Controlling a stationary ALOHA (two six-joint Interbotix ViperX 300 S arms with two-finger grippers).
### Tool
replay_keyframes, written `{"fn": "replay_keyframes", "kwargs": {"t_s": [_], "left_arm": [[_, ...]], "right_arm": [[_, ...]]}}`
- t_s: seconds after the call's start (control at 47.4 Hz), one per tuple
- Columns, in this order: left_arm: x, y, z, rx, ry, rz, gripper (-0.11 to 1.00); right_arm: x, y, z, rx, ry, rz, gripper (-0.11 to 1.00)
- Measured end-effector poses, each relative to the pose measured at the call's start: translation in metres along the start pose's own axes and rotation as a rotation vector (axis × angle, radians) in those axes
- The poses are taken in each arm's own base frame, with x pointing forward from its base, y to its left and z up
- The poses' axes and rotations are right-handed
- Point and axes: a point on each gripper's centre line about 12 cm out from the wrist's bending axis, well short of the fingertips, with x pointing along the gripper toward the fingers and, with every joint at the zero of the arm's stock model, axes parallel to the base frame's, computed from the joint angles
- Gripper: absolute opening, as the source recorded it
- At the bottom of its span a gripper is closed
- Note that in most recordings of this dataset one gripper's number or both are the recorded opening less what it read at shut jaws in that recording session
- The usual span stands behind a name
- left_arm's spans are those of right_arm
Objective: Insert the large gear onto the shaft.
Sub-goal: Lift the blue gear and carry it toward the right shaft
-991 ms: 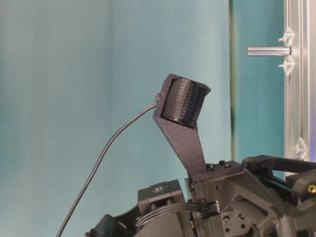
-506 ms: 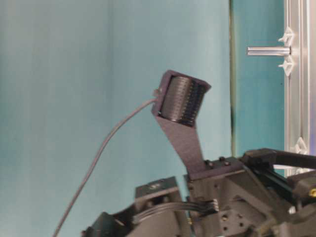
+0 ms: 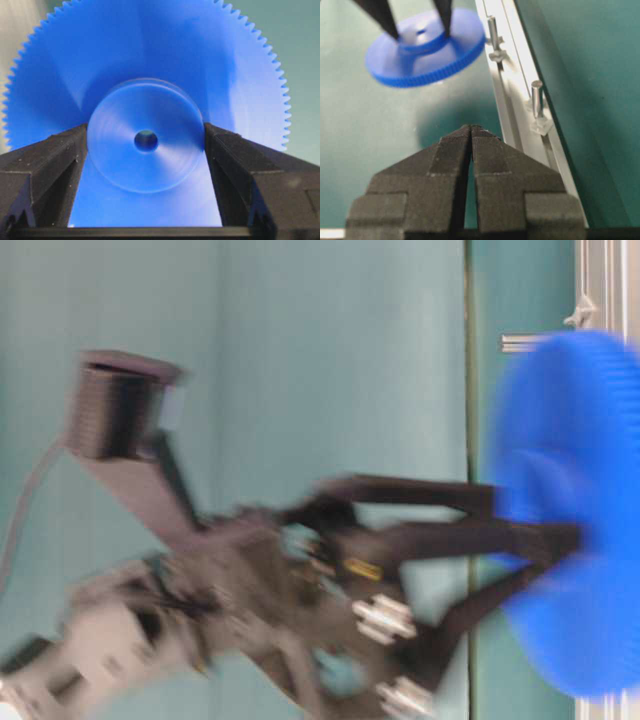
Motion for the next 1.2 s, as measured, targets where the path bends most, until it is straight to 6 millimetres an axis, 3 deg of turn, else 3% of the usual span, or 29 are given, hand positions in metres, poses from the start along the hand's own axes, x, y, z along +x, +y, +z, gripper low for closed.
{"fn": "replay_keyframes", "kwargs": {"t_s": [0.19, 0.358, 0.738, 0.906, 1.202], "left_arm": [[-0.022, 0.036, 0.020, 0.108, -0.055, 0.055, 0.77], [-0.027, 0.055, 0.025, 0.174, -0.068, 0.082, 0.78], [0.018, 0.099, 0.033, 0.191, -0.022, 0.110, 0.78], [0.036, 0.104, 0.038, 0.200, -0.009, 0.104, 0.78], [0.047, 0.111, 0.045, 0.195, -0.014, 0.108, 0.77]], "right_arm": [[0.000, 0.000, 0.000, 0.000, -0.003, -0.001, 0.08], [-0.001, 0.000, 0.001, -0.003, -0.009, 0.000, 0.08], [-0.002, -0.002, 0.001, -0.017, -0.017, -0.014, 0.08], [-0.003, -0.005, 0.005, -0.013, -0.041, -0.029, 0.08], [-0.005, -0.006, 0.006, -0.012, -0.057, -0.033, 0.08]]}}
